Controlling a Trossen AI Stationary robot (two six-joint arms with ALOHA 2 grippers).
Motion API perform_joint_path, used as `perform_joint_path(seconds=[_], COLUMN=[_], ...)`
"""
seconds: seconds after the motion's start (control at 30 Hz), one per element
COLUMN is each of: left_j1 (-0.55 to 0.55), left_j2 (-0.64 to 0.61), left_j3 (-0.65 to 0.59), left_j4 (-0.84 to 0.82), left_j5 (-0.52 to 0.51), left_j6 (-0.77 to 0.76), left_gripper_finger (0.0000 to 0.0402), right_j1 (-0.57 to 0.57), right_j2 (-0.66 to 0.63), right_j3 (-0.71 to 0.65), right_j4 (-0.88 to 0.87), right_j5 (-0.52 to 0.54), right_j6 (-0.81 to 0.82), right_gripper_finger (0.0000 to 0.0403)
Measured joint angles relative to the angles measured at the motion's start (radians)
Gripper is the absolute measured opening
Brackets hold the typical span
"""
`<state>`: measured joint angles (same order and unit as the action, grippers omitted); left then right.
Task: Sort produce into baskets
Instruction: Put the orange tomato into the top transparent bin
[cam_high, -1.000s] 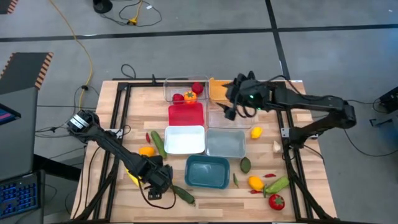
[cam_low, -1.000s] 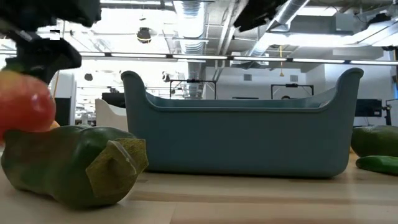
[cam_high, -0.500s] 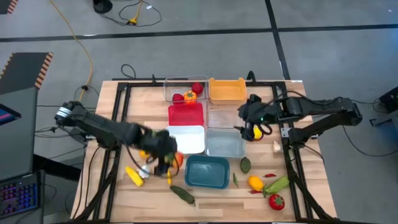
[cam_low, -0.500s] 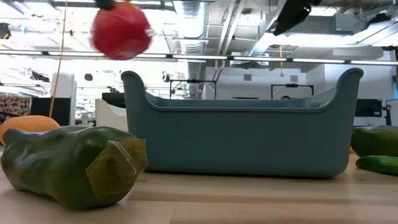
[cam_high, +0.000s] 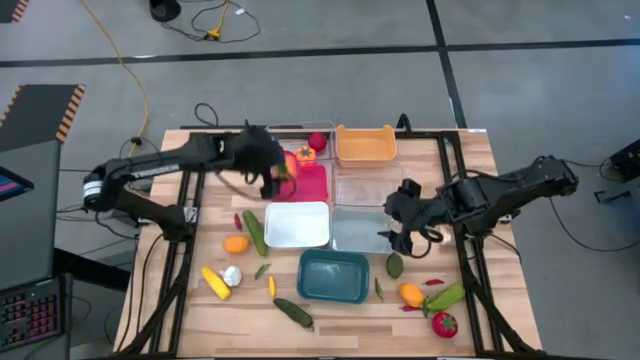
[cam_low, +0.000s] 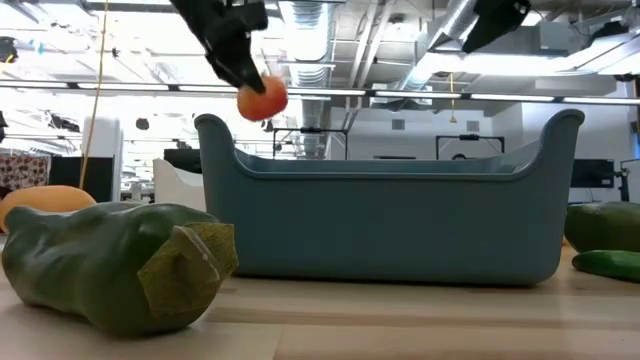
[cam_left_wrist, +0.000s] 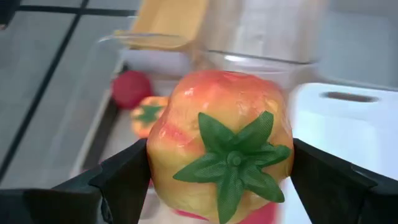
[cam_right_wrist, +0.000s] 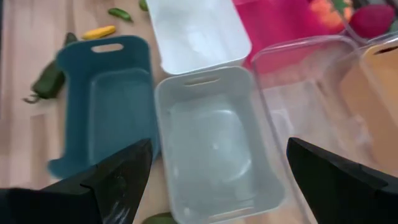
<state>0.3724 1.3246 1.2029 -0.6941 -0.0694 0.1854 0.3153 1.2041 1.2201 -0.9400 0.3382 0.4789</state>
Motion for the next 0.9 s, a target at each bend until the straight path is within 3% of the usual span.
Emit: perform_joint_path(seconds=[0.2, 0.4, 0.67, 0.9], left_j1=[0.187, 0.292, 0.328, 0.314], left_j2=[0.108, 0.253, 0.352, 0.357], left_j3=[0.000, 0.000, 0.000, 0.000], left_j4=[0.121, 0.248, 0.308, 0.303], left_j5=[0.109, 0.133, 0.013, -0.139], left_j6=[0.096, 0.146, 0.166, 0.161], left_gripper_finger=[0.0323, 0.0323, 0.0327, 0.0369], right_j1=[0.062, 0.128, 0.220, 0.289], right_j2=[0.012, 0.046, 0.103, 0.125], right_j3=[0.000, 0.000, 0.000, 0.001], right_j4=[-0.012, -0.044, -0.150, -0.176], right_j5=[0.000, 0.000, -0.003, -0.005], right_j6=[0.146, 0.262, 0.433, 0.550], right_gripper_finger=[0.0398, 0.0398, 0.0398, 0.0398])
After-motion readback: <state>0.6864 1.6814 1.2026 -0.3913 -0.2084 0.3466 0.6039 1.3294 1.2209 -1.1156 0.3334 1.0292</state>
